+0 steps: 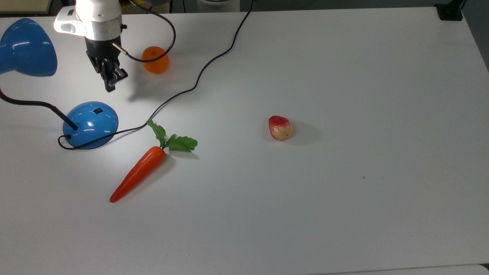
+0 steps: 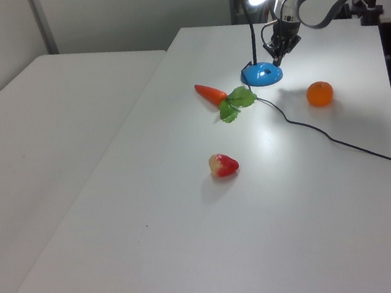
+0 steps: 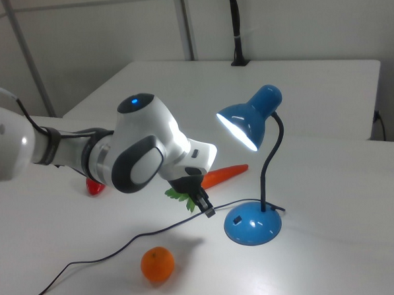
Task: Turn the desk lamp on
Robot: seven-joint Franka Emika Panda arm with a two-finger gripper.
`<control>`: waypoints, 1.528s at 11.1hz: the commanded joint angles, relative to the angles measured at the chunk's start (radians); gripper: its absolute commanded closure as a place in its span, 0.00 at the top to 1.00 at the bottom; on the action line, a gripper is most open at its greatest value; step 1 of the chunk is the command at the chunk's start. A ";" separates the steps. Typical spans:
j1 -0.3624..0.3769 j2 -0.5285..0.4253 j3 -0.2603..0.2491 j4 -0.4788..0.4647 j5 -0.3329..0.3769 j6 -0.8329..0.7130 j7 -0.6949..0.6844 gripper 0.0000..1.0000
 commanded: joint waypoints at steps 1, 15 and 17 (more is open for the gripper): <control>0.049 -0.119 0.003 0.009 -0.011 -0.261 -0.092 0.00; 0.114 -0.236 -0.014 0.333 0.156 -0.860 -0.558 1.00; 0.085 -0.228 -0.014 0.355 0.157 -0.906 -0.644 1.00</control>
